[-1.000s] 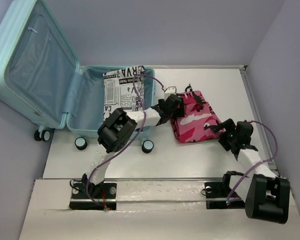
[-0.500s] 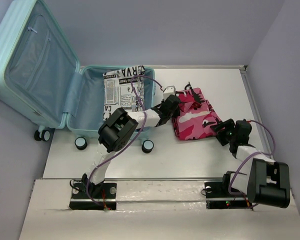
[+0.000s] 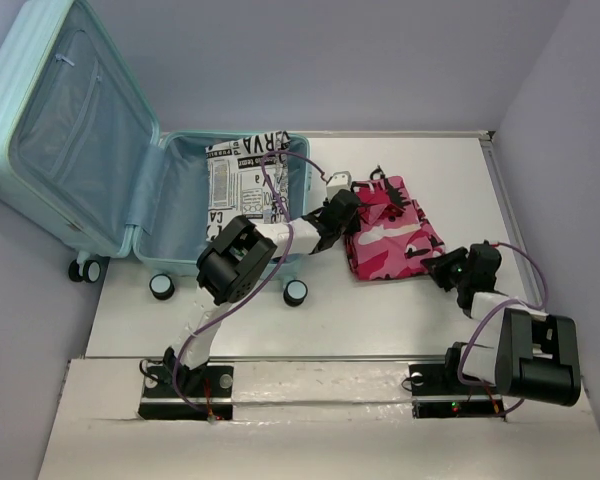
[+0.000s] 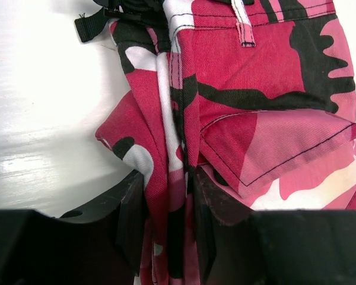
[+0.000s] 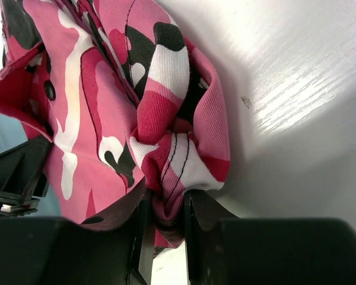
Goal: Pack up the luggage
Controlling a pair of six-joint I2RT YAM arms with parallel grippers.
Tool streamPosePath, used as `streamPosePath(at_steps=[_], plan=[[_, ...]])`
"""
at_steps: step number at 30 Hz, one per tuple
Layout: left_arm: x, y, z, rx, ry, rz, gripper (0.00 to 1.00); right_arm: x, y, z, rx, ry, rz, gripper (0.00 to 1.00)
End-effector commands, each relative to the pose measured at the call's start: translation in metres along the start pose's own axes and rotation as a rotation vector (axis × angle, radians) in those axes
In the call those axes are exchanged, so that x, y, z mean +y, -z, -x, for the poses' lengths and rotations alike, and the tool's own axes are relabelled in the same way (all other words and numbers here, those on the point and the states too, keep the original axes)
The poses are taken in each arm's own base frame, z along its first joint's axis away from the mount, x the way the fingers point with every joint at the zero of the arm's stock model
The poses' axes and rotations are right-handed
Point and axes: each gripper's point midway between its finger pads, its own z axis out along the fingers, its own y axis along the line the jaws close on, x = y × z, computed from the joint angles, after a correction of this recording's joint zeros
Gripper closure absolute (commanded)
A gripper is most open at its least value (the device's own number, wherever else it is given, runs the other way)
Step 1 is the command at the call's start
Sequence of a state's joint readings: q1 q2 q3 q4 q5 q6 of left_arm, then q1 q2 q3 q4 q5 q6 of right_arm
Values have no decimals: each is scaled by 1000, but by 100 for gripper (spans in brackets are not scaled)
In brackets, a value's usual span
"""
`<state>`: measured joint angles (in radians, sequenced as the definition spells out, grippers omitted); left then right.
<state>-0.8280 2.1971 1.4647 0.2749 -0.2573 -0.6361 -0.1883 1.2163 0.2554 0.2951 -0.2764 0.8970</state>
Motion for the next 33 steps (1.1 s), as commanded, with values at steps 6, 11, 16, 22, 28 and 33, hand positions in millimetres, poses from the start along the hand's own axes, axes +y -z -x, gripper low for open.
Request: streamPosePath(at_steps=[6,11,16,22,28,33], plan=[[-19,15,21,-52,-11,-79,94,30,15,0,-17,70,155,93],[-50,41,55,-108,-29,-162,94,50,29,9,-49,118,207,93],[-81,75,94,-177,-39,-249,94,72,46,16,-72,157,267,93],[-97,99,126,-228,-54,-283,94,97,63,21,-78,179,334,93],[-104,112,158,-275,-63,-284,94,132,80,30,-90,206,412,93],[-102,125,212,-354,-79,-267,94,170,90,30,-94,233,484,93]])
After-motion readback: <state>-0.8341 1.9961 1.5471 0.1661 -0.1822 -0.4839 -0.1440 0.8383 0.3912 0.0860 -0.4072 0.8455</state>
